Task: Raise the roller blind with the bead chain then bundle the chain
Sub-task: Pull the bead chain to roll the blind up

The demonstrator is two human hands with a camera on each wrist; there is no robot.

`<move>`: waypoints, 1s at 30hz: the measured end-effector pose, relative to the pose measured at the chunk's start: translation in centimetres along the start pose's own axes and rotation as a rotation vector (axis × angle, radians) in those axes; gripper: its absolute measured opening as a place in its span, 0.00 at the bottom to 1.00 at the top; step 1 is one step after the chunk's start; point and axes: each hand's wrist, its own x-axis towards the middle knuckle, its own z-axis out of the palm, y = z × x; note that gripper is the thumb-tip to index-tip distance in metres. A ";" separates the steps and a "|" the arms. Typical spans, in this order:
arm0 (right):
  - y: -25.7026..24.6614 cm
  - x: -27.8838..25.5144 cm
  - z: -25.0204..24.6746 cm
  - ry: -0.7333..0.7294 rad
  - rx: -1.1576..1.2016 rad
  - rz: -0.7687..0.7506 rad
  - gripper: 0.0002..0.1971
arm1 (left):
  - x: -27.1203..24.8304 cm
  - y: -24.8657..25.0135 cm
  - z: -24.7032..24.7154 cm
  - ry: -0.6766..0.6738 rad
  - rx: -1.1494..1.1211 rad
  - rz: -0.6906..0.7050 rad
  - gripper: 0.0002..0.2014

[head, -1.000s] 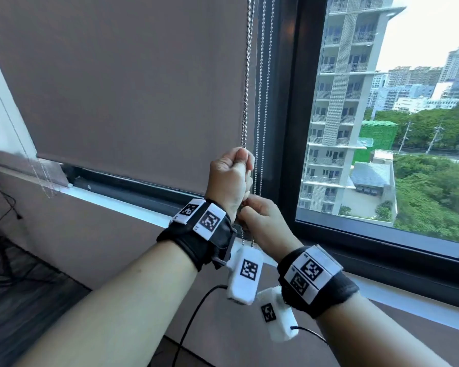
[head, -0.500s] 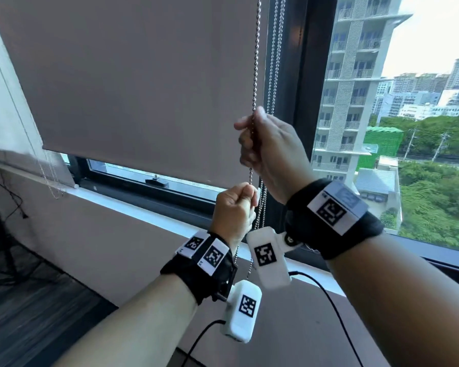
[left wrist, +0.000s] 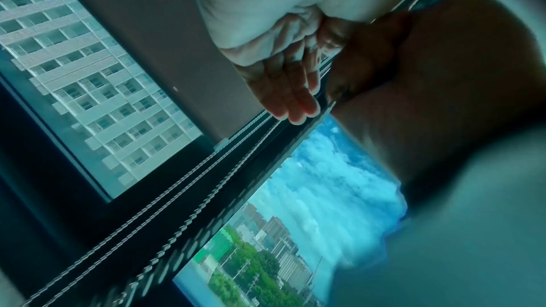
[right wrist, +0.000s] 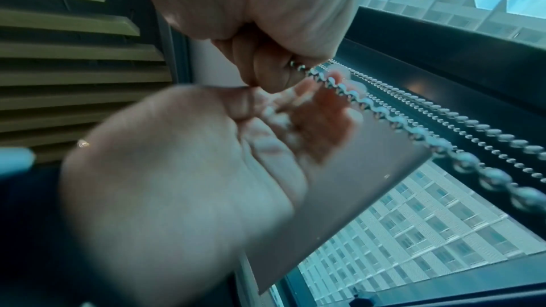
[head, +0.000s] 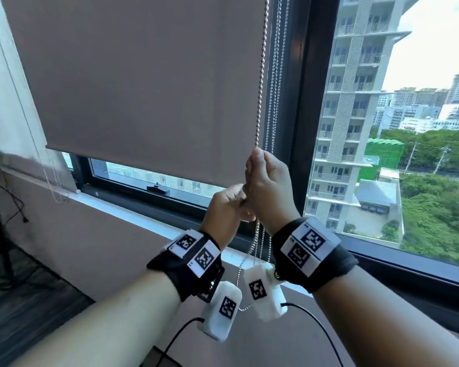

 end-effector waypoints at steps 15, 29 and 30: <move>3.2 -3.5 -0.8 -0.111 -0.059 0.087 0.22 | 4.9 7.5 2.4 0.060 -0.216 0.106 0.18; -2.2 3.5 -3.4 -0.057 0.186 0.047 0.19 | 1.9 3.4 2.2 0.065 -0.118 0.006 0.19; -3.2 4.2 -3.5 -0.060 0.216 0.039 0.19 | 1.6 3.1 2.1 0.063 -0.107 -0.011 0.19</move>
